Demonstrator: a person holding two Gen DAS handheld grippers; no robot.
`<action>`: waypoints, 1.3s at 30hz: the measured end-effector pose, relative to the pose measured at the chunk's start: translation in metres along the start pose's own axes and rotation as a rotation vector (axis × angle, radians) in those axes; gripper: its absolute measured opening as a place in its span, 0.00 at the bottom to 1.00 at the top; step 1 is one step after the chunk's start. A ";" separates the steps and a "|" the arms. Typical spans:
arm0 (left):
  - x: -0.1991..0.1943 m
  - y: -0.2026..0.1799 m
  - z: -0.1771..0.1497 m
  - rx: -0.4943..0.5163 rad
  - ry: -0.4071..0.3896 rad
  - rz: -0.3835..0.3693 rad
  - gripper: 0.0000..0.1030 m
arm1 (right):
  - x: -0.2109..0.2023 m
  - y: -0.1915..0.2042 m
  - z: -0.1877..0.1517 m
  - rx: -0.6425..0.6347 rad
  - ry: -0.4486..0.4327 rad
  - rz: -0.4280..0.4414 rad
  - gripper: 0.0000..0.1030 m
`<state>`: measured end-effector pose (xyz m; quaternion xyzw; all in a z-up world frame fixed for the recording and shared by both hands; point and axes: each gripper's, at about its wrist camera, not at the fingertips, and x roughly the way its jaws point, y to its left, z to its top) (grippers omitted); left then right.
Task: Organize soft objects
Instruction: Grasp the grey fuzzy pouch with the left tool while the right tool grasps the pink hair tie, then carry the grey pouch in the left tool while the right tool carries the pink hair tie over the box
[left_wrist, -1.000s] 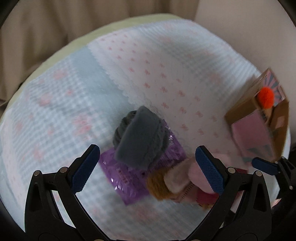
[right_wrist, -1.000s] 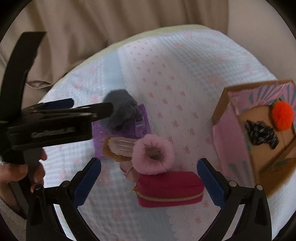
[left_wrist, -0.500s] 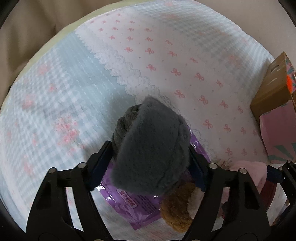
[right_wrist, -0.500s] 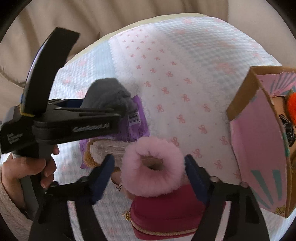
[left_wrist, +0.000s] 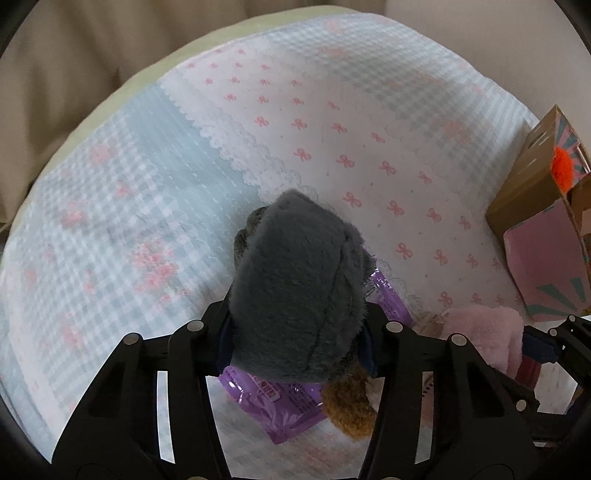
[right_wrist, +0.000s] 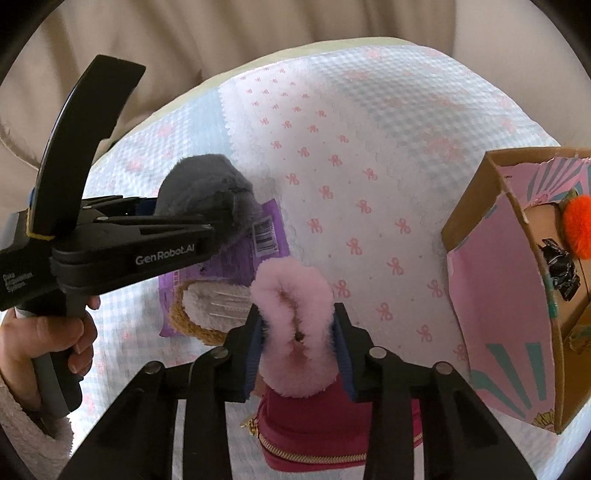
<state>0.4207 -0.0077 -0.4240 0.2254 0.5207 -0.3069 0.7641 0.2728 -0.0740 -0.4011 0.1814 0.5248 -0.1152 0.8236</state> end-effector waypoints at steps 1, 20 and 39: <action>-0.004 0.000 0.000 -0.002 -0.005 0.004 0.47 | -0.003 0.000 0.000 0.000 -0.004 0.001 0.32; -0.181 -0.009 -0.027 -0.154 -0.129 0.084 0.47 | -0.138 0.018 0.006 -0.067 -0.151 0.066 0.31; -0.349 -0.081 -0.117 -0.517 -0.186 0.175 0.47 | -0.293 0.019 -0.004 -0.262 -0.155 0.163 0.31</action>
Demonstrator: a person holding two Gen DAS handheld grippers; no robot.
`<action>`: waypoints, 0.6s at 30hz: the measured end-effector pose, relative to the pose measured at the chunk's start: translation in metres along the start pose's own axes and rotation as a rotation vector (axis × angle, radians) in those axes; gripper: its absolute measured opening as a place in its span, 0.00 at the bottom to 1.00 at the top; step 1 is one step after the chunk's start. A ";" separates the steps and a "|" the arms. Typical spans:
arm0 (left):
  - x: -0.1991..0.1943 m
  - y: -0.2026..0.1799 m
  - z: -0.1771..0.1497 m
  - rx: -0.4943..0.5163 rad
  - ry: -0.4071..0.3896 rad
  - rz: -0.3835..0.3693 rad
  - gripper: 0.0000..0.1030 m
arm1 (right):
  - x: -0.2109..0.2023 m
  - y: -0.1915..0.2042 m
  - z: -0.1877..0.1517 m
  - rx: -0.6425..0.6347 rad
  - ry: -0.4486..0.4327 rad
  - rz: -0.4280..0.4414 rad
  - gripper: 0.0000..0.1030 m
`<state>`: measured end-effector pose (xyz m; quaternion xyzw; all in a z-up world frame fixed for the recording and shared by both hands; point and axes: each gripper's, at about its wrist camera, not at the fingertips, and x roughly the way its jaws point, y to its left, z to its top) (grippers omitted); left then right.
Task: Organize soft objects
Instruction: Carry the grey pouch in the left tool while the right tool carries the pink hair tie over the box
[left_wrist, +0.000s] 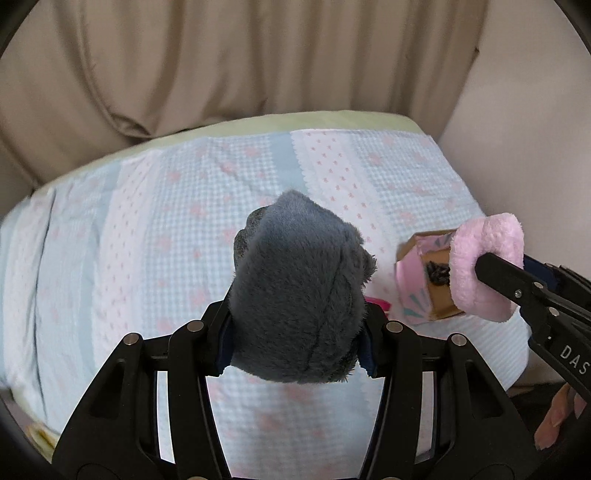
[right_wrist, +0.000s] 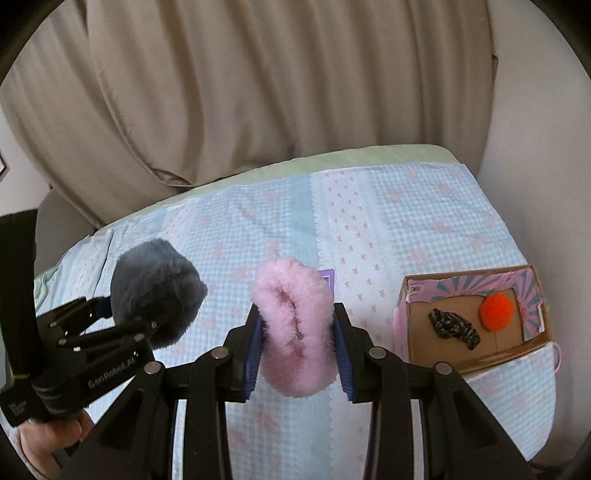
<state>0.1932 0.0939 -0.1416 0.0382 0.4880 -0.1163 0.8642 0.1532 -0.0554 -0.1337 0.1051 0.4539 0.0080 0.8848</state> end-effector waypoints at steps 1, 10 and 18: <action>-0.004 -0.004 -0.002 -0.013 -0.004 0.003 0.47 | -0.006 -0.003 0.000 -0.008 0.001 0.004 0.31; -0.031 -0.058 -0.002 -0.082 -0.040 -0.005 0.47 | -0.044 -0.044 0.005 -0.048 -0.002 0.030 0.31; -0.016 -0.128 0.008 -0.072 -0.047 -0.046 0.47 | -0.061 -0.110 0.012 -0.024 -0.012 -0.007 0.31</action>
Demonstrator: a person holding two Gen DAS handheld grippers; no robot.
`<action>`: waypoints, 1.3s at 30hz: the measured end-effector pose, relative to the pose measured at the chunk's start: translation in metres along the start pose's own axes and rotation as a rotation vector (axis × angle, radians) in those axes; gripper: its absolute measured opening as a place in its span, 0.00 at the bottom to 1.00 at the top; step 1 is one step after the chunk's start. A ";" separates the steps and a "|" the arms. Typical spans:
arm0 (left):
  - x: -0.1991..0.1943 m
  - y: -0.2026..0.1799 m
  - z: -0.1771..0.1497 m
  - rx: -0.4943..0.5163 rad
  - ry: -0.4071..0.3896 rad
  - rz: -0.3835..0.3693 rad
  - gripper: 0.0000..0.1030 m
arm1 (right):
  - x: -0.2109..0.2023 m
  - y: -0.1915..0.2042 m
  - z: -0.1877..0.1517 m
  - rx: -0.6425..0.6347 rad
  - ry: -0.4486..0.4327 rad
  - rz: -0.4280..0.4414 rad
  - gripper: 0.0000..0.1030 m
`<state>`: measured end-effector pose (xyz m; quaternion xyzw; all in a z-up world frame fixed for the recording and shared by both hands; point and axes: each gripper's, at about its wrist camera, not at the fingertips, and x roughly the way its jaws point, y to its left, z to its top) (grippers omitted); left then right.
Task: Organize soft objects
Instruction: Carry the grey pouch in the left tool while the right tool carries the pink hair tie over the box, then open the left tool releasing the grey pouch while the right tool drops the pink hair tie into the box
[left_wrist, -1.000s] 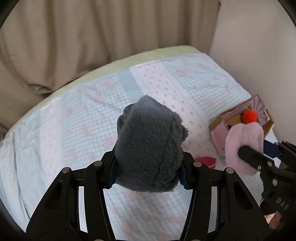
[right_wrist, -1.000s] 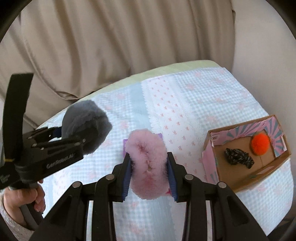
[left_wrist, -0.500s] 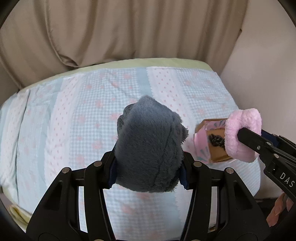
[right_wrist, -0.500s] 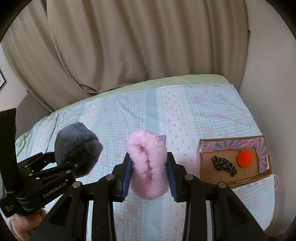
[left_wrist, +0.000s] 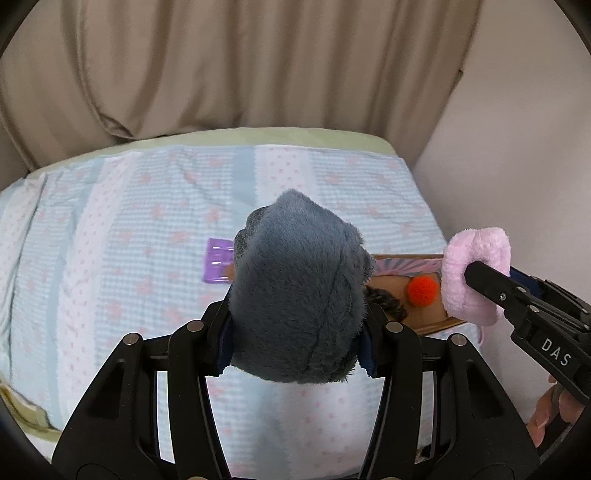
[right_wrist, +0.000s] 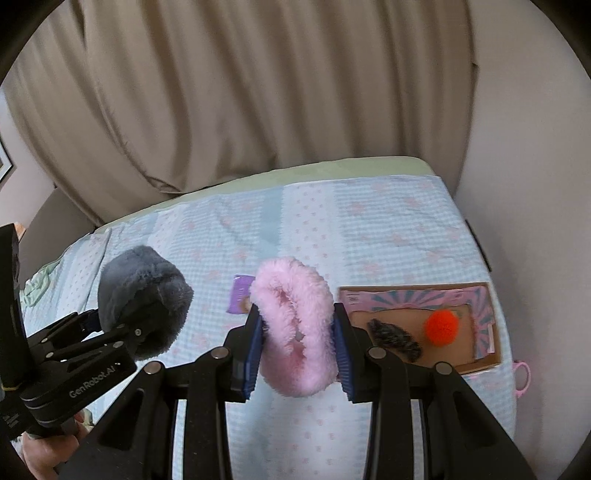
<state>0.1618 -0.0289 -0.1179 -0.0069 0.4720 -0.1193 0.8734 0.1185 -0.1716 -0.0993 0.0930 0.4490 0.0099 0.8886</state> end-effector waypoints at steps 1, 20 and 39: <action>0.005 -0.011 0.001 0.006 0.003 -0.007 0.47 | 0.000 -0.011 0.000 0.006 0.002 -0.009 0.31; 0.151 -0.124 -0.008 0.072 0.167 -0.039 0.47 | 0.082 -0.174 -0.007 0.147 0.181 -0.136 0.31; 0.306 -0.155 -0.037 0.161 0.388 -0.011 0.50 | 0.220 -0.257 -0.019 0.254 0.465 -0.093 0.31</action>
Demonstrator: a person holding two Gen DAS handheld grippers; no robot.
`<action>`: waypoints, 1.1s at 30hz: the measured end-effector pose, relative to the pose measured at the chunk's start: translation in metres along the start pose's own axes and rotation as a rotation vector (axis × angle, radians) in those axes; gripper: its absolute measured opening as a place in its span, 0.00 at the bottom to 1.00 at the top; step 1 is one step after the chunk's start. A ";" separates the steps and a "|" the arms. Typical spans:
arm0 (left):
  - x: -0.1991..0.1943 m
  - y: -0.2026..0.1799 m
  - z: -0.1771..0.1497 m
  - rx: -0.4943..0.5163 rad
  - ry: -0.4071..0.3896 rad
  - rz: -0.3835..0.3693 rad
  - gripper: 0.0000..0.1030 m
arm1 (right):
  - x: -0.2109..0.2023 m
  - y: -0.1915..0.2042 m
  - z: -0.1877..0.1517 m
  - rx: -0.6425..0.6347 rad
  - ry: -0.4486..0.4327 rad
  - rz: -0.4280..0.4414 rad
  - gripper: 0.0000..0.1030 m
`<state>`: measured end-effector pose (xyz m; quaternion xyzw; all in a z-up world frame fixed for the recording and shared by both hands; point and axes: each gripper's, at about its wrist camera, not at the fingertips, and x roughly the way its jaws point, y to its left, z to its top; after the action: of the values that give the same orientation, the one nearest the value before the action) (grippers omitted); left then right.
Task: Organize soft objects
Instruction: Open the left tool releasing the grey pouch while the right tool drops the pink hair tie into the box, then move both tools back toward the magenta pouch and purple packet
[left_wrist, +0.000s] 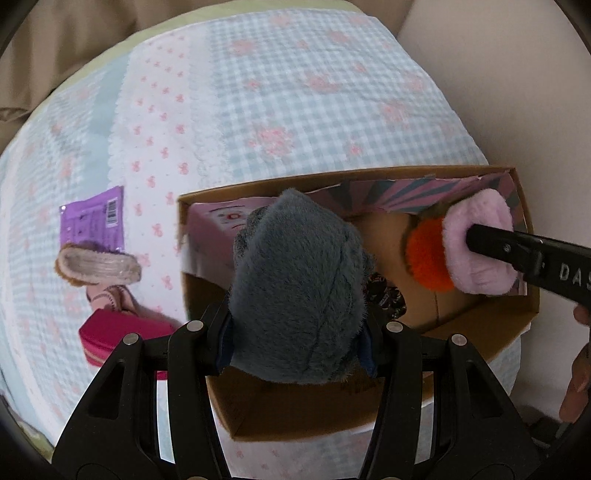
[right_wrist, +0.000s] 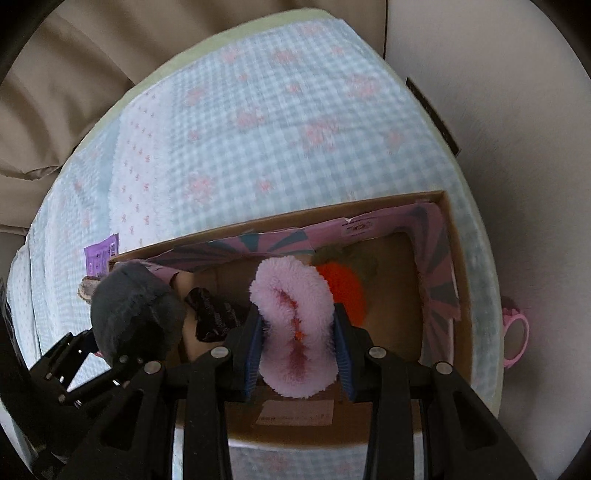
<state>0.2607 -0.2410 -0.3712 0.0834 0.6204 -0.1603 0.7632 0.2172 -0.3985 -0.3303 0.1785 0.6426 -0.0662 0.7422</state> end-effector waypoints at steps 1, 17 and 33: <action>0.000 -0.001 0.000 0.008 -0.006 -0.013 0.56 | 0.003 -0.003 0.002 0.010 0.013 0.009 0.31; -0.026 -0.003 -0.014 0.027 -0.040 -0.030 0.99 | -0.005 -0.008 -0.004 0.039 -0.037 0.085 1.00; -0.109 0.007 -0.040 0.030 -0.147 -0.021 0.99 | -0.076 0.016 -0.037 -0.018 -0.139 0.043 1.00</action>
<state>0.2069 -0.2064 -0.2742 0.0761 0.5610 -0.1833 0.8037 0.1749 -0.3807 -0.2576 0.1804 0.5859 -0.0565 0.7880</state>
